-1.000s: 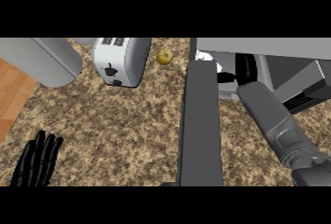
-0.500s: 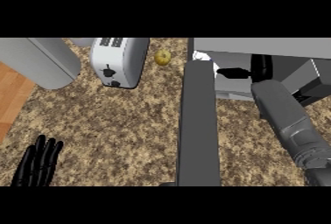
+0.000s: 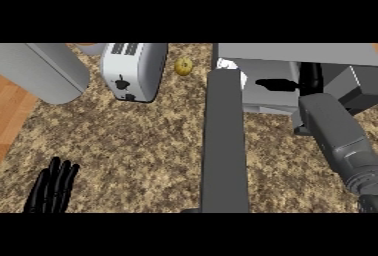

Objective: Pick up the milk, place it into the microwave and close the microwave

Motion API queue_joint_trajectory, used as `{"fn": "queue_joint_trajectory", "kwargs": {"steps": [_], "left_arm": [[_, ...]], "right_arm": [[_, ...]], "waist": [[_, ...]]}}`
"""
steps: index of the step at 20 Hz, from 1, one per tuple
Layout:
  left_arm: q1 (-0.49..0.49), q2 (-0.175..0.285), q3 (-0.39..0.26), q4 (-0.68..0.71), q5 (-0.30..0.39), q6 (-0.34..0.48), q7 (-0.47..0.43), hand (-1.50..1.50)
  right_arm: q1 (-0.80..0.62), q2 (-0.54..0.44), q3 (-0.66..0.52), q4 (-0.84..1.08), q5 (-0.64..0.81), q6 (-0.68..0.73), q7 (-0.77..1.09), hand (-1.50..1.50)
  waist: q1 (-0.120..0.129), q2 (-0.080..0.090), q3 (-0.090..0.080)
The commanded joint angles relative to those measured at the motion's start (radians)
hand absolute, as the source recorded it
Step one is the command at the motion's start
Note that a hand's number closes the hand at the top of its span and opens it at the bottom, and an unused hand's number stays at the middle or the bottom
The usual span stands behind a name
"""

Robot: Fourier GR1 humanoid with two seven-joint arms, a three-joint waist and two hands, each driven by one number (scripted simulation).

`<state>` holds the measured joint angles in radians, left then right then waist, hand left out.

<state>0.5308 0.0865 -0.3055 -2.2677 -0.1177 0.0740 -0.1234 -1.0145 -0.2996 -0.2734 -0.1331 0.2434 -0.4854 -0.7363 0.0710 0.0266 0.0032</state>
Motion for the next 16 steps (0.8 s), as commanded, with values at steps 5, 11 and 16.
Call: {"fn": "queue_joint_trajectory", "kwargs": {"steps": [5, 11, 16], "left_arm": [[0.041, 0.011, 0.003, -0.03, 0.02, -0.005, 0.001, -1.5], [-0.024, -0.023, -0.018, -0.007, 0.004, 0.02, 0.036, -1.5], [0.082, 0.016, -0.029, -0.018, 0.016, -0.007, -0.043, -1.5]], "right_arm": [[0.035, -0.004, -0.05, -0.013, -0.06, 0.175, -0.041, -1.5], [0.104, 0.014, -0.056, -0.016, -0.075, 0.269, -0.103, -1.5], [0.17, 0.011, -0.057, -0.015, -0.088, 0.384, -0.115, -1.5]], "waist": [[-0.022, -0.012, -0.001], [-0.033, -0.013, -0.001], [-0.037, -0.02, -0.002]]}}
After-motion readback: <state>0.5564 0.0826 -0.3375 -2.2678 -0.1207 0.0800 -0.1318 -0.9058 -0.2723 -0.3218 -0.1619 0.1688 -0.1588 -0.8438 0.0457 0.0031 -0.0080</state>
